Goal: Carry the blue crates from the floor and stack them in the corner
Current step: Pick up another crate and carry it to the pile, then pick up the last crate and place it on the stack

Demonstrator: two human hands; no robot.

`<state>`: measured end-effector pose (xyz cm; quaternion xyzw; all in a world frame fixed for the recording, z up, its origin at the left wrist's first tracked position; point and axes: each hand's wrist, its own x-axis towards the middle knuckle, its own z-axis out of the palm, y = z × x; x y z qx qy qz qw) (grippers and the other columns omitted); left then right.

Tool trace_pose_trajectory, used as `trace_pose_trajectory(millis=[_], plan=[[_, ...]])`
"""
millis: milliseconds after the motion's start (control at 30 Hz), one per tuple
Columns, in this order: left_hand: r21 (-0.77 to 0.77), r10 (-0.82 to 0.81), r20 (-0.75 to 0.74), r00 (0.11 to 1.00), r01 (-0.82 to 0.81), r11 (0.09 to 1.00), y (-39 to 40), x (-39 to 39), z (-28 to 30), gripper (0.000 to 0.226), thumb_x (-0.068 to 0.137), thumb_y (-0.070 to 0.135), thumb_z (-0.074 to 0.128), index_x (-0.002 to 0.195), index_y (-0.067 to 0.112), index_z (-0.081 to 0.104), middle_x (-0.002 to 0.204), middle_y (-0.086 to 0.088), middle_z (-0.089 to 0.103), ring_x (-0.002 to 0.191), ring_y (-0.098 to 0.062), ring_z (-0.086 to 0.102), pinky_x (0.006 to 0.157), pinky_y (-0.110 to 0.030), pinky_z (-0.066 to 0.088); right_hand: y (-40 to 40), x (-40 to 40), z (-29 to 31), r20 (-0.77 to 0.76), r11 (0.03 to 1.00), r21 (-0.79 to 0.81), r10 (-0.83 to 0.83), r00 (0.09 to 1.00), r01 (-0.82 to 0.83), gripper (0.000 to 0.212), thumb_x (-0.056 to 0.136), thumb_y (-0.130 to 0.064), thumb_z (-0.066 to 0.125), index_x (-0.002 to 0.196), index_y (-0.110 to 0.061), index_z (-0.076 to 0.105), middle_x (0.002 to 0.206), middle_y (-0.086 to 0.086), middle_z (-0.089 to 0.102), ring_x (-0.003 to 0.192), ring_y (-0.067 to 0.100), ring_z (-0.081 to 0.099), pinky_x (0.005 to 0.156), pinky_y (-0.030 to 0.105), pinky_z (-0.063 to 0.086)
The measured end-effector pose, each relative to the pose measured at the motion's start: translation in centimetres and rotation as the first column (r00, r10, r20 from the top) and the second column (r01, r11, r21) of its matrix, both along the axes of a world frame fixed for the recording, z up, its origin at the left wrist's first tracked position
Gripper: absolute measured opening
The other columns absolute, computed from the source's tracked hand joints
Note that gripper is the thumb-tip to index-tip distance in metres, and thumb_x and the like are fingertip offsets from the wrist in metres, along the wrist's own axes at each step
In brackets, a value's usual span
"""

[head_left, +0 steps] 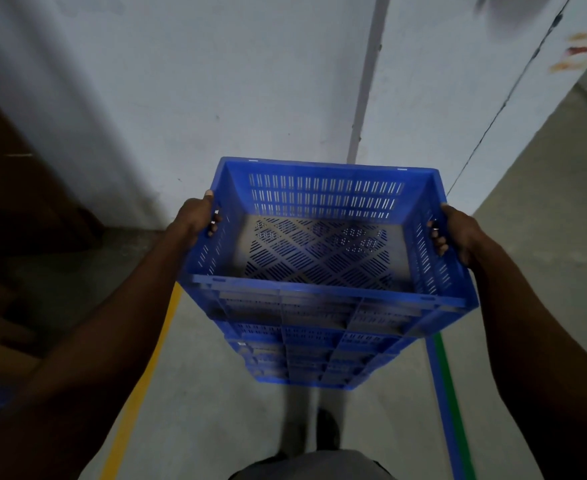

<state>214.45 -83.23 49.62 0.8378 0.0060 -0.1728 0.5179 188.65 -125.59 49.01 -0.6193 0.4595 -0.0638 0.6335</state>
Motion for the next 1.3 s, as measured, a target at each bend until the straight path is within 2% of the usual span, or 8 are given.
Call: trace_pose_trajectory(millis=[200, 333, 467, 567, 667, 833, 1000, 1300], plan=[[0.179, -0.039, 0.103, 0.994, 0.02, 0.984, -0.2, 0.7, 0.0, 0.057, 0.105, 0.047, 0.035, 0.109, -0.002, 0.063, 0.097, -0.019, 0.07, 0.071, -0.031, 0.063, 0.074, -0.041, 0.053, 0.0, -0.5, 0.0, -0.023, 0.992, -0.123, -0.024, 0.999, 0.021, 0.055, 0.095, -0.055, 0.048, 0.105, -0.003, 0.063, 0.074, 0.014, 0.064, 0.056, 0.024, 0.058, 0.055, 0.034, 0.051], [0.328, -0.005, 0.3, 0.954, -0.098, 0.94, 0.5, -0.3, 0.5, 0.058, 0.097, 0.057, 0.047, 0.128, 0.009, 0.058, 0.127, -0.015, 0.064, 0.114, -0.035, 0.062, 0.095, -0.047, 0.05, 1.5, -1.4, 1.2, -0.183, 0.86, -0.503, -0.002, 0.983, -0.092, 0.061, 0.099, -0.053, 0.045, 0.113, 0.004, 0.064, 0.103, 0.021, 0.066, 0.09, 0.035, 0.062, 0.085, 0.042, 0.049], [0.099, 0.047, 0.591, 0.805, -0.129, 0.987, 0.5, -4.4, 2.3, 0.031, 0.096, 0.041, 0.058, 0.116, 0.018, 0.063, 0.12, -0.006, 0.063, 0.111, -0.024, 0.06, 0.09, -0.037, 0.052, 3.5, -3.5, 2.5, -0.08, 0.742, -0.67, -0.076, 0.994, 0.003, 0.063, 0.089, -0.06, 0.047, 0.126, -0.01, 0.062, 0.125, 0.016, 0.065, 0.114, 0.035, 0.06, 0.097, 0.043, 0.045], [-0.074, 0.075, 0.647, 0.758, -0.036, 0.997, 0.1, -8.6, 4.0, 0.015, 0.097, 0.031, 0.059, 0.103, 0.02, 0.065, 0.111, -0.002, 0.066, 0.094, -0.009, 0.061, 0.075, -0.012, 0.044, 6.9, -6.0, 4.2, 0.099, 0.719, -0.678, -0.113, 0.989, 0.15, 0.039, 0.094, -0.049, 0.051, 0.103, -0.015, 0.067, 0.109, 0.005, 0.068, 0.1, 0.021, 0.06, 0.086, 0.028, 0.04], [-0.175, 0.026, 0.657, 0.754, 0.119, 0.977, -1.0, -12.8, 5.2, 0.012, 0.101, 0.027, 0.058, 0.1, 0.018, 0.066, 0.104, -0.005, 0.068, 0.083, 0.003, 0.058, 0.071, -0.008, 0.041, 11.3, -9.8, 5.3, 0.293, 0.706, -0.623, -0.188, 0.937, 0.336, 0.028, 0.096, -0.039, 0.057, 0.087, -0.014, 0.066, 0.089, 0.002, 0.068, 0.085, 0.02, 0.06, 0.073, 0.025, 0.038], [-0.262, -0.255, 0.534, 0.806, 0.445, 0.856, -3.4, -20.5, 4.9, 0.034, 0.094, 0.051, 0.053, 0.096, 0.021, 0.068, 0.083, -0.007, 0.066, 0.075, -0.018, 0.061, 0.068, -0.036, 0.049, 19.1, -19.9, 3.4, 0.452, 0.712, -0.382, -0.413, 0.791, 0.59, 0.026, 0.095, -0.036, 0.056, 0.093, -0.017, 0.075, 0.086, 0.003, 0.075, 0.078, 0.017, 0.068, 0.075, 0.036, 0.053], [-0.343, -0.622, 0.331, 0.71, 0.704, 0.622, -5.5, -31.2, 2.1, 0.029, 0.088, 0.05, 0.056, 0.087, 0.022, 0.066, 0.074, 0.008, 0.067, 0.065, -0.01, 0.058, 0.061, -0.028, 0.048, 28.9, -32.6, -0.2, 0.357, 0.621, -0.19, -0.677, 0.643, 0.76, 0.027, 0.102, -0.027, 0.053, 0.097, -0.01, 0.073, 0.084, 0.007, 0.072, 0.068, 0.02, 0.064, 0.065, 0.032, 0.049], [-0.378, -0.98, -0.11, 0.166, 0.905, 0.196, -3.5, -56.6, -4.9, 0.024, 0.104, 0.024, 0.05, 0.094, 0.012, 0.068, 0.08, -0.005, 0.064, 0.056, -0.013, 0.054, 0.051, -0.02, 0.04, 49.6, -55.1, -7.9, 0.104, 0.105, 0.093, -0.99, 0.096, 0.99, 0.026, 0.101, -0.028, 0.055, 0.093, -0.012, 0.073, 0.083, 0.009, 0.07, 0.064, 0.022, 0.062, 0.063, 0.03, 0.045]])
